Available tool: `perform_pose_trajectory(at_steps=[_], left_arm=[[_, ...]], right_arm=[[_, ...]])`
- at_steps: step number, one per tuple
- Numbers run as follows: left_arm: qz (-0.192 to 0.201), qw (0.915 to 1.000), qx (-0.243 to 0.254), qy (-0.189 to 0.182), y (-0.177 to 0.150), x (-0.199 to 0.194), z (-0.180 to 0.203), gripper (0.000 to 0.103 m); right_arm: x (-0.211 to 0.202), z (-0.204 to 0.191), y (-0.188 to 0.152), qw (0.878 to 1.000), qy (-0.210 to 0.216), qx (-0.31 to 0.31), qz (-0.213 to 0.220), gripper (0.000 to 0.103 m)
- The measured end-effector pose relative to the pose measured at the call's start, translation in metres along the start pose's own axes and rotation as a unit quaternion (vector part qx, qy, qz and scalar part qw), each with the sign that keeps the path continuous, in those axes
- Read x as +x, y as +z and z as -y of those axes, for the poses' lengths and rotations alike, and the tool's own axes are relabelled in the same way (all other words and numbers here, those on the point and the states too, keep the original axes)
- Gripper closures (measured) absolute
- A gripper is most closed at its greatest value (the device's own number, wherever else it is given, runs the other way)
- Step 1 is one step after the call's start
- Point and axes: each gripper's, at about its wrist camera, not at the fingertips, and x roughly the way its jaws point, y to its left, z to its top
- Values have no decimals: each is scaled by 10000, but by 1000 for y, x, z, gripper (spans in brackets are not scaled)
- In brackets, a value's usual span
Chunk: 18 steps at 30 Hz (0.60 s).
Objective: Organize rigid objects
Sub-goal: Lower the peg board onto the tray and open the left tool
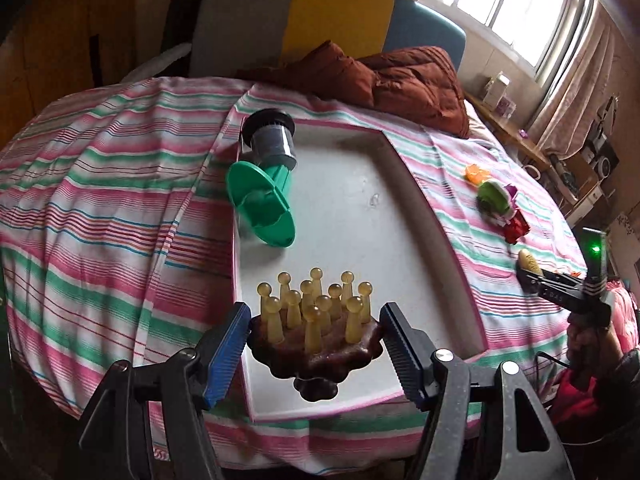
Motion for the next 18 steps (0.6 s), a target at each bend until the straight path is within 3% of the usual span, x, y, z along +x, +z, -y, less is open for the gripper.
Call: perform_pose_trajectory(at_steps=[7,18], left_arm=[[-120,9999,-46,103,12,26,-6,35],[384,9981,-249,419,14,2,-10,35]], right_arm=[[0,-1,0,10000,-17,-7,3,57],[0,-4,1,10000,-44,-41,12,57]])
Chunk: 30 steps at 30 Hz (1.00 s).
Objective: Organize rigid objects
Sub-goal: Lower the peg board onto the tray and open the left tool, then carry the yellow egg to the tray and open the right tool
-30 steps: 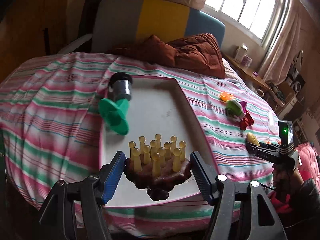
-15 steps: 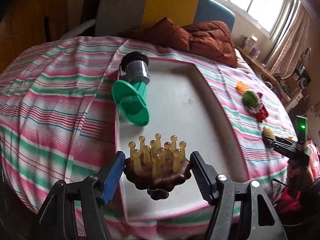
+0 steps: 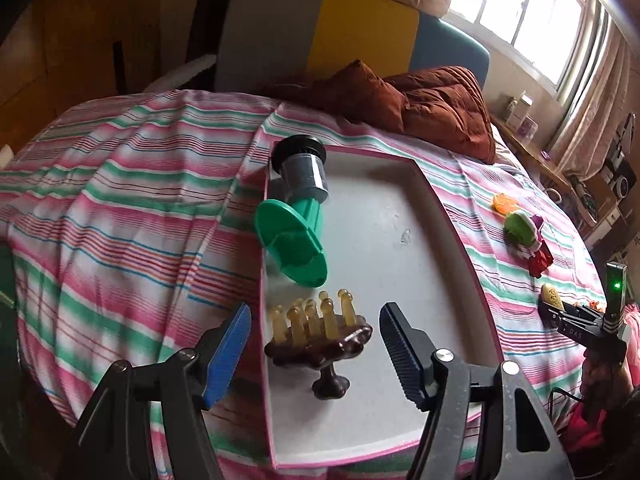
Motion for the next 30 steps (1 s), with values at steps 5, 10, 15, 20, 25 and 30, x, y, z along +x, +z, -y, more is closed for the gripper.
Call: perform_pose_trajectory(at_steps=[5,10,15,20,25,30], left_arm=[[203,9996,4,211,-10,-24,2,35],[345,9988,74,343,-14,-42,7,35],[375,9983,195,390,-17,-50,15,35],[323,9985,178,404,-20,-51,17,35],[269,9987,152,417,-24,-49,15,35],[243,9987,111,442,-26,-48,12,35]], right_arm=[[0,0,1,10000,-33,-5,5,58],[0,-1,1,10000,-77,-1,15,58],[0,-1,0,9999,-98,6,25,58],[0,-1,0,9999,-97,17,28,58],[0,-2,1,9999,-142,-11,35,58],[0,-2,1,9998,-181,-21,21,58]])
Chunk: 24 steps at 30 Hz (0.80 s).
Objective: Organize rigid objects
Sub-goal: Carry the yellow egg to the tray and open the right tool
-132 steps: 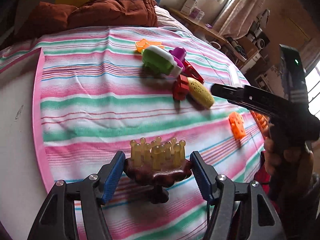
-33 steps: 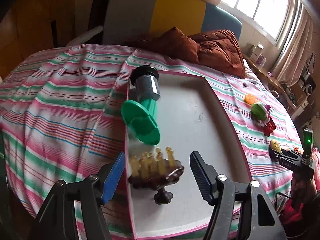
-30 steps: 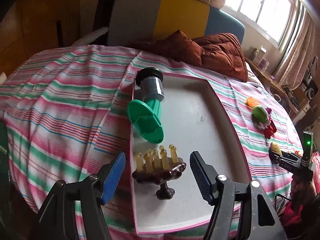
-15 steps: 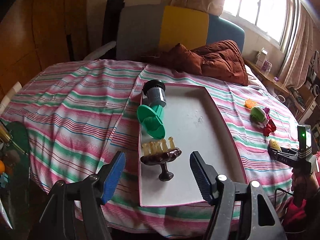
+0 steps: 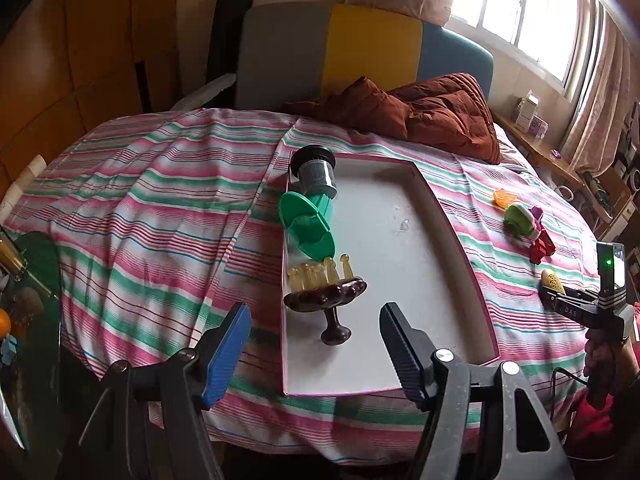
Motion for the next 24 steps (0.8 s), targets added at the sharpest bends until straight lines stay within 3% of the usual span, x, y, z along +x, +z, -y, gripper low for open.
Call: perform_pose_trajectory(at_steps=[10,24], left_arm=[[-62,9999,-75,52,-3,3,-11,35],[-34,9997,-221,12,-7,2,-28,35]], right_arm=[[-3,-6,-1,9997,62,83,-227,58],[-20,-44,-11,9970,647,268,-339,59]])
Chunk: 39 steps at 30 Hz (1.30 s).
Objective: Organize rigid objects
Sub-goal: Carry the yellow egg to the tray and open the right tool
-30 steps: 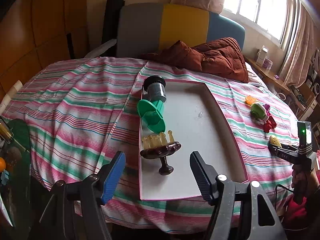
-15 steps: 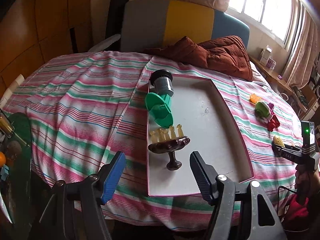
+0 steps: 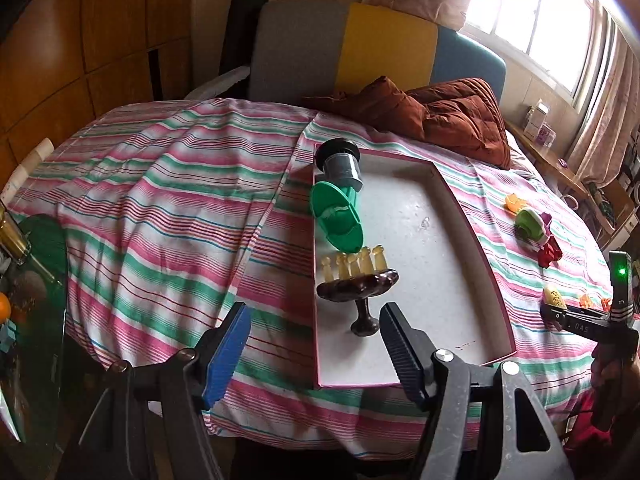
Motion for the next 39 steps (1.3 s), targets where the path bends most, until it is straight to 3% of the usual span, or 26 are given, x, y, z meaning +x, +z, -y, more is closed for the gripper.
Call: perform_pose_trajectory(at_steps=[10,18,29,35,39], left_arm=[[116,9996,-225,76,0,-4,-17,35],[118,9992,-365,106,1,-4,-28,35],[114,9988,-452,153,-2,-4,-37,35],[106,9989,-421,176,-2,-3,-37,35],[103,9990,-394,202,-3,-2,-36,35]], right_arm=[[-32,-52,10,9963,733,-66,444,59],[-55,-130,18,9860,1247,-787,784,59],[-20,-211,5,9778,1436,-1493,320,58],[9,-232,-2,9779,1423,-1530,-30,59],[11,-237,-6,9761,1470,-1602,2,57]])
